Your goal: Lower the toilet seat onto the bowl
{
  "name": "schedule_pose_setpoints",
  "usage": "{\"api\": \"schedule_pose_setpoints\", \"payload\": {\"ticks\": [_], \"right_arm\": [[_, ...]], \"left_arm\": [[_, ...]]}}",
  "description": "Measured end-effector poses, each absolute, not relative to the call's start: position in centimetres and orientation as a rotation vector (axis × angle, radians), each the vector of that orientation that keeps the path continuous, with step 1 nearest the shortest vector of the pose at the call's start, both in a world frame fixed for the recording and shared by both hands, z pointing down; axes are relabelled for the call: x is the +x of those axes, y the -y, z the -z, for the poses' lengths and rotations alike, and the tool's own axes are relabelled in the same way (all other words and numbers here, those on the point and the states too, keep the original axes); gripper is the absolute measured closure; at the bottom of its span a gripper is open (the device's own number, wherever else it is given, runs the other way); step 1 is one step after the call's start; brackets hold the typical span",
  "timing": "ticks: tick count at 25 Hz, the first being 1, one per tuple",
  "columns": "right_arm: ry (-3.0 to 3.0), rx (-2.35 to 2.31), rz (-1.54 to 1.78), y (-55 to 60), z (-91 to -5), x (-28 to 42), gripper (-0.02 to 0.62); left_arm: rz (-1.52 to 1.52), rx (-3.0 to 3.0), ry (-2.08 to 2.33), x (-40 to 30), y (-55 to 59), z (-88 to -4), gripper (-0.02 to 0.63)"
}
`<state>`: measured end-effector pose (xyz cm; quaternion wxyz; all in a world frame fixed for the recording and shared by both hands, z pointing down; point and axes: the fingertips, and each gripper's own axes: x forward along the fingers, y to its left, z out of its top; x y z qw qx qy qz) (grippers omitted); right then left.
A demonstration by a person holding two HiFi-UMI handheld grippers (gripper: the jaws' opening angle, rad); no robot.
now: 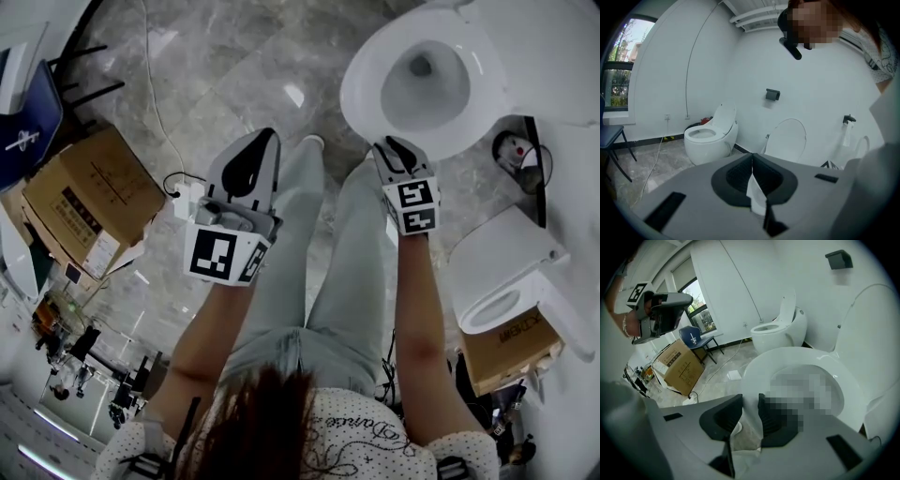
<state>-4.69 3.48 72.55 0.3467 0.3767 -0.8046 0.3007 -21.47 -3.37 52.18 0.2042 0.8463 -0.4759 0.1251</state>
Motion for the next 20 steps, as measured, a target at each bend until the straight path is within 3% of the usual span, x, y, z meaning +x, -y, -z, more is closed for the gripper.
{"api": "schedule_pose_setpoints", "payload": {"ticks": [20], "right_arm": [[1.933,0.843,-0.805,-4.4,-83.0,-6.4,0.505]], "left_arm": [[-0.379,2.342,1.329,-22.7,4.6,-57.0,0.6]]}}
